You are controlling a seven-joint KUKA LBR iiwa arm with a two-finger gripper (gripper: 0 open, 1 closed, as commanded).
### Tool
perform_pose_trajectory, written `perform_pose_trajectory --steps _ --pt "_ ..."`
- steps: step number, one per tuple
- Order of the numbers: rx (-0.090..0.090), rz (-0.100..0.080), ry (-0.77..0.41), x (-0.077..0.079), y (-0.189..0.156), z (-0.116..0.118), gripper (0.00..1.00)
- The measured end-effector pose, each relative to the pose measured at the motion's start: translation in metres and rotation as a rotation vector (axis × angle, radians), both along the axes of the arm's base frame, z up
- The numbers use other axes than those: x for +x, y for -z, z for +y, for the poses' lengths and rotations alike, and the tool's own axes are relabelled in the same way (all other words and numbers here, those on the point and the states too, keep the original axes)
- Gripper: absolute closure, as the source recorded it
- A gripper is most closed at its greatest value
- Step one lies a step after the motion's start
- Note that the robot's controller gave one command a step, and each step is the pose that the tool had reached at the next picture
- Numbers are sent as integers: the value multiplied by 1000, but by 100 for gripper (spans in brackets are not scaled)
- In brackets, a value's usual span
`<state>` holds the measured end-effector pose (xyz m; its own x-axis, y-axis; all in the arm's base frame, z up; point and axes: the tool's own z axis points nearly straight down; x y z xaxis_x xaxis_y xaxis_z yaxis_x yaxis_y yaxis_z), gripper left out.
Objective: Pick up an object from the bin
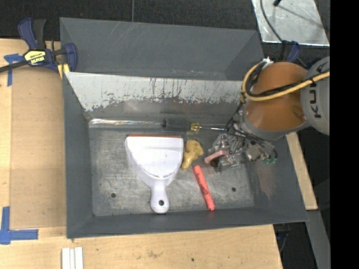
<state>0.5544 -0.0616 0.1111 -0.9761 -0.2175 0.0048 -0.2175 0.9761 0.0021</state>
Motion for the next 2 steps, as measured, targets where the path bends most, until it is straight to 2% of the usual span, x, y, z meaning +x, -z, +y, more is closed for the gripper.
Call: perform_pose_trajectory --steps 1,2 --pt "0 -1 0 0 -23 0 100" --pt "-2 -10 1 2 -42 0 100"
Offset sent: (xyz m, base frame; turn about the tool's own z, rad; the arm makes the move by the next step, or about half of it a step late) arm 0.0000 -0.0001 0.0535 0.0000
